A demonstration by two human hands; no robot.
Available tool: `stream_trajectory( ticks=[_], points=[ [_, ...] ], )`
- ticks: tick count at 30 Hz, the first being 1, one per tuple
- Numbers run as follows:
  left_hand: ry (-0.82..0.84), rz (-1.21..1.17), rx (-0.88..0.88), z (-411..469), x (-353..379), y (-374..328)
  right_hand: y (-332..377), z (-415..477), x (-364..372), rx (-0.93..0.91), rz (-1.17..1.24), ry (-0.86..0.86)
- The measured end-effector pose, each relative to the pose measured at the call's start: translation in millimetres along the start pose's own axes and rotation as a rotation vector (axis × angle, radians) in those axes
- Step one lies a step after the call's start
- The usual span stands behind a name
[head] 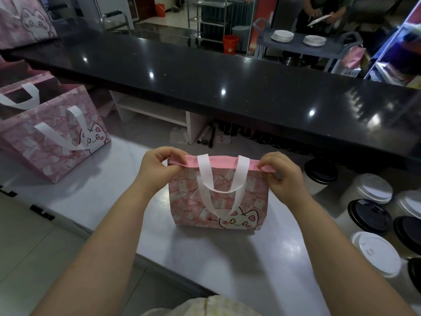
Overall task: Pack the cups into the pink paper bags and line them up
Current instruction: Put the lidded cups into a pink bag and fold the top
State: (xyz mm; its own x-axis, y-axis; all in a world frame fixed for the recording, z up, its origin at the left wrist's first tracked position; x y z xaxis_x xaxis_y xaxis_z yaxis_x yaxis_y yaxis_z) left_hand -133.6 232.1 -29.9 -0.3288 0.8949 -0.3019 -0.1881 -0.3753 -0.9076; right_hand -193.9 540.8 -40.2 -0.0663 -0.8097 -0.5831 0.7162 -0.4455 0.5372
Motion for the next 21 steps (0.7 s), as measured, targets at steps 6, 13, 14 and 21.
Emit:
stream_trajectory(
  ticks=[6, 13, 14, 21],
  points=[
    [0.045, 0.326, 0.184, -1, -14, 0, -9, -1, -5, -0.008, -0.104, 0.145],
    [-0.082, 0.379, 0.218, -5, -7, -3, 7, -2, -1, 0.29, 0.114, 0.002],
    [-0.099, 0.357, 0.161, -4, -5, -2, 7, -2, 2, 0.366, 0.174, -0.04],
    [-0.047, 0.432, 0.087, 1, -3, -6, -2, 3, 8, 0.518, 0.131, -0.089]
  ],
)
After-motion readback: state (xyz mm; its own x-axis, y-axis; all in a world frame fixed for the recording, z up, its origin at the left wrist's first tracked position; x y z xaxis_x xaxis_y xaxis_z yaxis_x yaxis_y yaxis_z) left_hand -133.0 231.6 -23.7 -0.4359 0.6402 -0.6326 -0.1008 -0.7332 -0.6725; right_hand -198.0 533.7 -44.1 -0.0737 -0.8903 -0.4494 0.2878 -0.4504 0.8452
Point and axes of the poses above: each hand's wrist, its own z-axis towards the middle knuckle, its own x-axis out of the palm, y = z × x, the point moved 2 cm from there along z, towards the middle knuckle, and after that the axes turned 3 degrees about -y, right-handed, at the moved point
